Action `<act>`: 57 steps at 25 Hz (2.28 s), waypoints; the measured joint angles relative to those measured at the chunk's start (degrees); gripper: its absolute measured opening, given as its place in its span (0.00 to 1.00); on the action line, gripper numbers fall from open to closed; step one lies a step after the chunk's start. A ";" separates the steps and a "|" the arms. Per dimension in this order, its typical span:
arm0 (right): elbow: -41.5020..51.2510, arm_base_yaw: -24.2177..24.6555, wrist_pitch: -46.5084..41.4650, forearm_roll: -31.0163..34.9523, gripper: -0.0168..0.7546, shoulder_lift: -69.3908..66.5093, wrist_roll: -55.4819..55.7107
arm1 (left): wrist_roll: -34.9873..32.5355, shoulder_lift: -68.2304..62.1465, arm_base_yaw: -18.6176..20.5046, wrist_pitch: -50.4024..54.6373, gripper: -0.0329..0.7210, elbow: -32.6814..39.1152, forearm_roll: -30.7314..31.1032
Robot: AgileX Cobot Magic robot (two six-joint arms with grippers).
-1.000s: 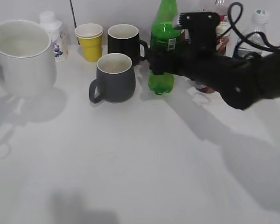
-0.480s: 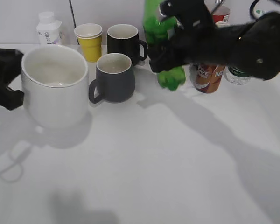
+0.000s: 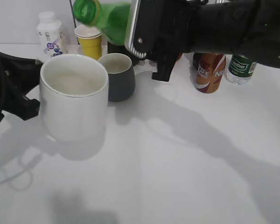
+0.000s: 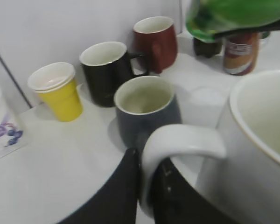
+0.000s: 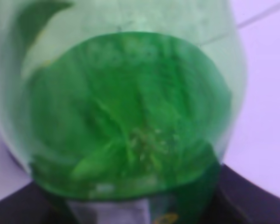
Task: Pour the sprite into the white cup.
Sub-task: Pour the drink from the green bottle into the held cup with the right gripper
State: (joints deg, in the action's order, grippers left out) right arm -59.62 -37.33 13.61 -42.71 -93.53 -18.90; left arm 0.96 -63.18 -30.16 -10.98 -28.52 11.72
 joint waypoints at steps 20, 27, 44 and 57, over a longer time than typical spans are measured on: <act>0.00 0.00 7.07 17.49 0.53 0.11 -51.92 | 0.00 0.00 -3.35 2.23 0.11 0.00 -0.42; 0.00 0.00 10.32 21.70 0.53 0.11 -57.97 | 0.00 0.00 -3.35 2.35 0.11 0.00 -0.42; 0.00 0.00 10.70 21.97 0.53 0.11 -58.15 | -0.02 0.00 -3.35 2.46 0.11 0.00 -0.36; 2.97 0.00 4.89 22.16 0.53 0.11 -31.57 | -0.25 0.00 -3.35 2.15 0.11 0.00 -0.30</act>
State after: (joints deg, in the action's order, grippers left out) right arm -56.65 -37.33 18.49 -20.55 -93.42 -50.47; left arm 0.71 -63.18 -33.51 -8.83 -28.52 11.43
